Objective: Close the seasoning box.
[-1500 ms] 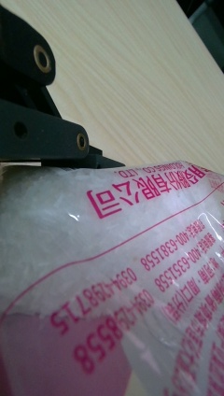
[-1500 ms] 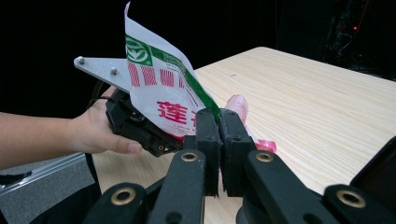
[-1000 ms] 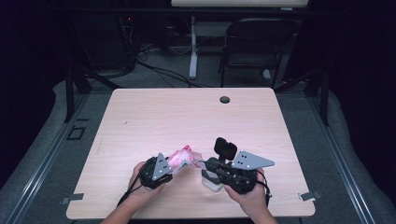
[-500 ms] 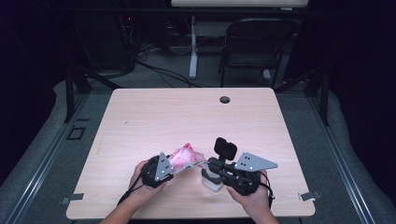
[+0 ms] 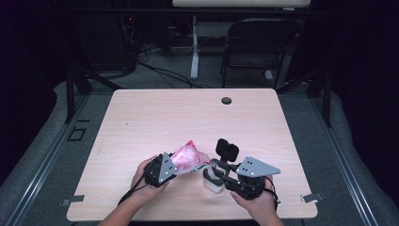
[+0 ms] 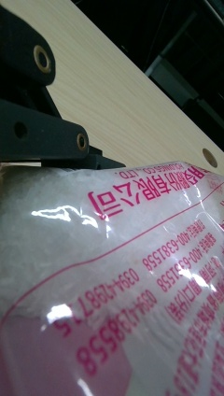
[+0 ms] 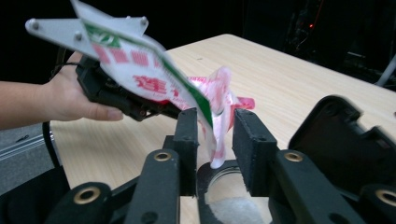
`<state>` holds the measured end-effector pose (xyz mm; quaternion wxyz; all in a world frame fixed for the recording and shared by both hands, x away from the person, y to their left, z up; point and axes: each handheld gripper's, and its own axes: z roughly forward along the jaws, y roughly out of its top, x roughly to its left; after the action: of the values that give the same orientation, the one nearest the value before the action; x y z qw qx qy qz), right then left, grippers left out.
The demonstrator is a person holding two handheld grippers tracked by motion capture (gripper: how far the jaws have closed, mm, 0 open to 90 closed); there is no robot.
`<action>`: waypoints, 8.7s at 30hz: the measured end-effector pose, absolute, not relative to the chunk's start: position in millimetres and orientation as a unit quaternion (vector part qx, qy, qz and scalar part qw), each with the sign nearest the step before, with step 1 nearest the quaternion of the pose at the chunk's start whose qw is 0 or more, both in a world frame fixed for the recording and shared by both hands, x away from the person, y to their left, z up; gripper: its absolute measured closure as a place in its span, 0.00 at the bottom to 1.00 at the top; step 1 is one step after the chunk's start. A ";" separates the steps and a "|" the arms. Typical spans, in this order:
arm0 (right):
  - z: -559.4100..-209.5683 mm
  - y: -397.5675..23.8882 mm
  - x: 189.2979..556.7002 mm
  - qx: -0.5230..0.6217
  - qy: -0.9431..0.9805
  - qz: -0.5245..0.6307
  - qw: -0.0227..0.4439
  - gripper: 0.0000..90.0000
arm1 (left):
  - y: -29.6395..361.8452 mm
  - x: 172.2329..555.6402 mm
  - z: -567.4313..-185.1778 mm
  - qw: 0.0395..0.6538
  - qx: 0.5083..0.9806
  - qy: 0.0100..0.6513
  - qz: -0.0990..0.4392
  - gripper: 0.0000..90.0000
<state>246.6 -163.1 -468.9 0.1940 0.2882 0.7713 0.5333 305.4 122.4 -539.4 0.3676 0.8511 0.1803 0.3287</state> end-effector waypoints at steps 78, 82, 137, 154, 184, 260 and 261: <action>-479.9 -153.4 260.1 0.233 0.799 0.520 0.190 1.00 | 99.7 309.2 -527.1 0.310 0.823 0.106 0.464 0.70; -483.6 -154.1 261.7 0.238 0.798 0.520 0.189 1.00 | 98.5 310.5 -529.1 0.306 0.822 0.106 0.469 0.70; -507.4 -153.8 262.1 0.278 0.794 0.510 0.178 1.00 | 95.1 302.7 -531.3 0.249 0.802 0.073 0.538 0.70; -514.5 -151.3 263.7 0.283 0.801 0.498 0.174 1.00 | 94.8 301.7 -530.9 0.237 0.794 0.061 0.556 0.70; -520.6 -150.6 264.8 0.284 0.808 0.484 0.180 1.00 | 90.2 299.1 -531.8 0.209 0.782 0.038 0.586 0.70; -516.2 -155.7 252.7 0.286 0.806 0.477 0.202 0.99 | 88.4 296.6 -522.1 0.178 0.760 -0.004 0.625 0.70; -516.1 -155.6 252.7 0.284 0.808 0.475 0.202 0.99 | 88.4 296.6 -522.1 0.178 0.760 -0.004 0.625 0.70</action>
<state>252.7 -155.6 -516.1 0.2022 0.2839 0.8078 0.4754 296.6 88.4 -522.1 0.1776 0.7597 -0.0039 0.6255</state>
